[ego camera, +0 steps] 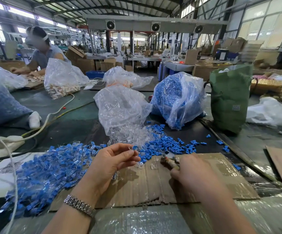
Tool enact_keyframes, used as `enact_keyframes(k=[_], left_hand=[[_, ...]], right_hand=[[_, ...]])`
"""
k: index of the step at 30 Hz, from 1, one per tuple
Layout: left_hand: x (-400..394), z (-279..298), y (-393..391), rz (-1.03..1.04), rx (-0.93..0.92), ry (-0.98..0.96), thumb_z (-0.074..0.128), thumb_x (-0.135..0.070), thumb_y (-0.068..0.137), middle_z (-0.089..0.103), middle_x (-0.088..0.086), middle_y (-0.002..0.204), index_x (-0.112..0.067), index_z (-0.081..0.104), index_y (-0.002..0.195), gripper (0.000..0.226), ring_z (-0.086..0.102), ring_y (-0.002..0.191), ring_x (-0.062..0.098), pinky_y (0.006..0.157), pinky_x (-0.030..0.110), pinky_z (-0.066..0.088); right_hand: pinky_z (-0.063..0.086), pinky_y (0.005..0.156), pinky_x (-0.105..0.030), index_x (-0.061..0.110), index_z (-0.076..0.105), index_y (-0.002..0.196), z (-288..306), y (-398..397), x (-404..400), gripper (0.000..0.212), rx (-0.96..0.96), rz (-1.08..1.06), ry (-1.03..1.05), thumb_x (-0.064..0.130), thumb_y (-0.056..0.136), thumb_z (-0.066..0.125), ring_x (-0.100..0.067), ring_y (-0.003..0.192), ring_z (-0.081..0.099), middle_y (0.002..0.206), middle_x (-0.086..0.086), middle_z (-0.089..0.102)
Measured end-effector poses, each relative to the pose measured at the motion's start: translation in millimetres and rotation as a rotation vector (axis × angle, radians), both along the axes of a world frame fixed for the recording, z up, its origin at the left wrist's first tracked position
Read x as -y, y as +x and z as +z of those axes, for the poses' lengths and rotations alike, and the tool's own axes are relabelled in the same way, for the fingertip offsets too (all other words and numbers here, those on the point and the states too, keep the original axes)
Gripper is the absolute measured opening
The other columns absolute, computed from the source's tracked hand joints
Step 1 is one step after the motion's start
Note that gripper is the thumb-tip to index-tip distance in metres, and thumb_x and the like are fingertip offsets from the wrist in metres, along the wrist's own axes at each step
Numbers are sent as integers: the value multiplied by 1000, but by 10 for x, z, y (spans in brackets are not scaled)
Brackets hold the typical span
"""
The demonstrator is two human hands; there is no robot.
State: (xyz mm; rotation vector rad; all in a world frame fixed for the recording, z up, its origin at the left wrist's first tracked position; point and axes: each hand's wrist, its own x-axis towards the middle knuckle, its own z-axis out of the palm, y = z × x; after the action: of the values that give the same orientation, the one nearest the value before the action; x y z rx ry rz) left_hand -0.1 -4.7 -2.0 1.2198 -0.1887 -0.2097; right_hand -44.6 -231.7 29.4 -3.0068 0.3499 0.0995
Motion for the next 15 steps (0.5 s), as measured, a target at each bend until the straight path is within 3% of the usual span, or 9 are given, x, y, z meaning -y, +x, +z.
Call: enact_keyframes(k=[4,7,9,15], left_hand=[[-10,12,-1,14,-8,-31,75,-9,77,73,27,106,5,66,114,40,74,96,37,75,29,62],[-20,13,9,35,-19,-58,75,-9,76,74,24,109,2,68,113,38,74,101,35,77,29,62],[-21,12,19,59,-14,-56,76,-10,75,75,20,108,-4,74,106,31,74,101,30,77,28,61],[-30,5,26,90,8,-17,77,-12,72,77,10,99,-12,80,96,24,73,91,19,77,26,60]], right_hand=[[39,54,-30,16,50,70,121,47,-68,29,17,27,342,31,94,56,-21,61,55,68,-3,57],[58,70,-43,9,57,79,254,66,-187,19,-113,148,697,15,98,55,-26,67,63,73,-9,59],[60,81,-47,1,61,94,315,42,-271,12,-251,181,897,7,100,53,-24,71,66,79,-12,62],[59,90,-48,3,58,99,358,-12,-383,8,-320,271,894,7,101,51,-26,89,74,93,-15,72]])
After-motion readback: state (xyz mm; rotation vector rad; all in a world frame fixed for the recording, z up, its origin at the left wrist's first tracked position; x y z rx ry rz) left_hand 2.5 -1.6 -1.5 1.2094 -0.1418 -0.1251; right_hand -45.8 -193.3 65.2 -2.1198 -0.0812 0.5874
